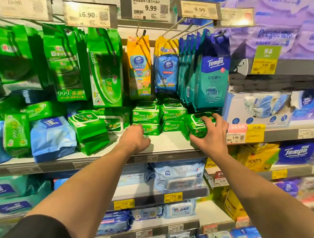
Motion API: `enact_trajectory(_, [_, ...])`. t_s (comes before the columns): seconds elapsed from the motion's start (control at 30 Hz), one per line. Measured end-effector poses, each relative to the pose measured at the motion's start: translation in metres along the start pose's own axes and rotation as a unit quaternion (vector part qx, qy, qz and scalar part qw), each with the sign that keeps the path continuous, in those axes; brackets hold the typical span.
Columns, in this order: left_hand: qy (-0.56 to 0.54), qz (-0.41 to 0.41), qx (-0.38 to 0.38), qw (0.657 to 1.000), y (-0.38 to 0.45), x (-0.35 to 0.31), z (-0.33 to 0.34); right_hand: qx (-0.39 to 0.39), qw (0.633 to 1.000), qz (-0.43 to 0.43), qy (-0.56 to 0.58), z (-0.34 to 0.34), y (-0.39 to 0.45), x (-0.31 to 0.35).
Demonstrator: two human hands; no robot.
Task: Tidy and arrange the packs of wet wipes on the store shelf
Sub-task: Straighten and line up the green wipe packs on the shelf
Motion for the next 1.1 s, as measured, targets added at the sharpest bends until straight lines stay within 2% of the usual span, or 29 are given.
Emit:
enact_trajectory(0.27, [0.006, -0.006, 0.010, 1.000, -0.001, 0.000, -0.002, 0.042, 0.998, 0.010, -0.052, 0.002, 0.017, 0.005])
enact_trajectory(0.43, [-0.001, -0.020, 0.010, 1.000, -0.002, 0.011, -0.010, 0.059, 0.988, 0.010, -0.141, 0.010, 0.028, 0.010])
enact_trajectory(0.73, [-0.019, -0.049, 0.003, 0.999, -0.013, 0.041, -0.014, 0.092, 0.968, 0.048, -0.227, 0.029, 0.043, 0.012])
enact_trajectory(0.97, [-0.034, -0.069, 0.008, 0.997, -0.021, 0.059, -0.021, 0.094, 0.968, 0.059, -0.225, 0.033, 0.038, 0.011])
enact_trajectory(1.1, [-0.045, -0.059, 0.009, 0.997, -0.025, 0.058, -0.024, 0.070, 0.983, 0.058, -0.159, 0.044, 0.017, 0.015])
Point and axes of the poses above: each hand's wrist, its own y-axis towards the middle knuckle, its own z-axis out of the palm, x = y × z, the point moved 8 cm from there along y, towards the middle knuckle, and after that the axes turned 7 degrees about x, right-handed, at the moved point
